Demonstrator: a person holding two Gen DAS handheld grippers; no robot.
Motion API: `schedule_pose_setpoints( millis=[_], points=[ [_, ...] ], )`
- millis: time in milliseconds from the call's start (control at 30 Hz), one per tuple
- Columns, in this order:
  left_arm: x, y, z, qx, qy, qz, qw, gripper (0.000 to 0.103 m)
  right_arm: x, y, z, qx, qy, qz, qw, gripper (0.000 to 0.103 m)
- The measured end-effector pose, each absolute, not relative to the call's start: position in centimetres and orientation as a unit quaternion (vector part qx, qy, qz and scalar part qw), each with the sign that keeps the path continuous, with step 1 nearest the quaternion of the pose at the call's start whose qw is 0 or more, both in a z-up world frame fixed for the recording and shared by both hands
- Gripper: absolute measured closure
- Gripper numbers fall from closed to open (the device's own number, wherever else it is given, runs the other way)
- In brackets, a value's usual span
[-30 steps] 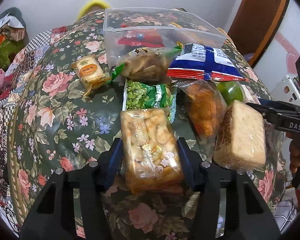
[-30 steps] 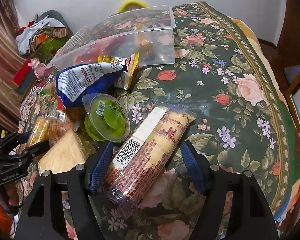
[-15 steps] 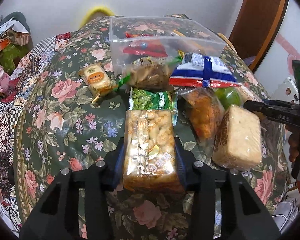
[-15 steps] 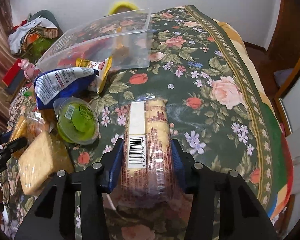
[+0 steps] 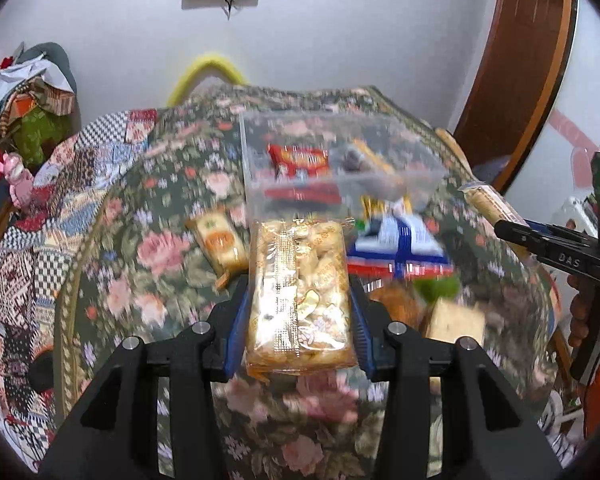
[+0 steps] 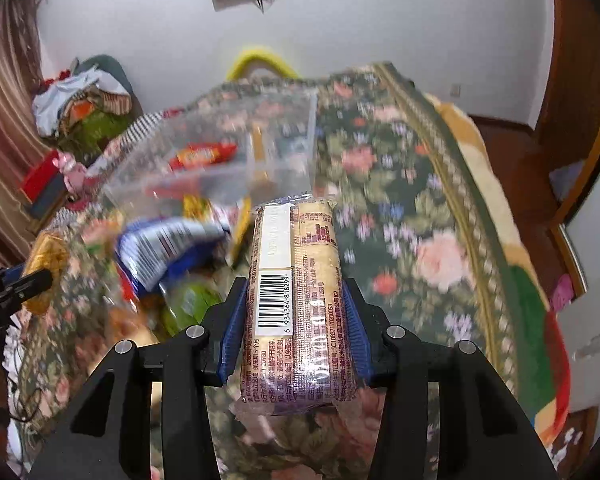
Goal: Organize snacks
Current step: 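Carry the cracker pack and biscuit roll over the clear box with both tools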
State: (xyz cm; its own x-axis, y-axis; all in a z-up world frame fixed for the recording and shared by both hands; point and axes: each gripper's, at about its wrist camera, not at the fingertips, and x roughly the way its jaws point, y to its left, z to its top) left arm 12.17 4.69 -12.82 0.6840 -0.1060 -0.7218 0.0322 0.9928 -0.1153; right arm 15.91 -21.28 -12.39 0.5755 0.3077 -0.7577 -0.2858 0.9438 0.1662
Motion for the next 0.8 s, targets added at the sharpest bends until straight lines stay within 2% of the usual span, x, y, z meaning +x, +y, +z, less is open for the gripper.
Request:
schedule_pose_setpoints(
  millis=[433, 800],
  points=[
    [18.1, 5.2, -9.2, -0.049, 0.358, -0.033, 0.932, 0.058, 18.8, -18.5, -7.8, 0.012, 0.364, 0.195, 0.911, 0.060],
    [25.1, 3.8, -10.4, -0.039, 0.372, -0.042, 0.927, 0.058, 23.2, -16.6, -7.9, 0.018, 0.359, 0.200, 0.911, 0.060]
  ],
)
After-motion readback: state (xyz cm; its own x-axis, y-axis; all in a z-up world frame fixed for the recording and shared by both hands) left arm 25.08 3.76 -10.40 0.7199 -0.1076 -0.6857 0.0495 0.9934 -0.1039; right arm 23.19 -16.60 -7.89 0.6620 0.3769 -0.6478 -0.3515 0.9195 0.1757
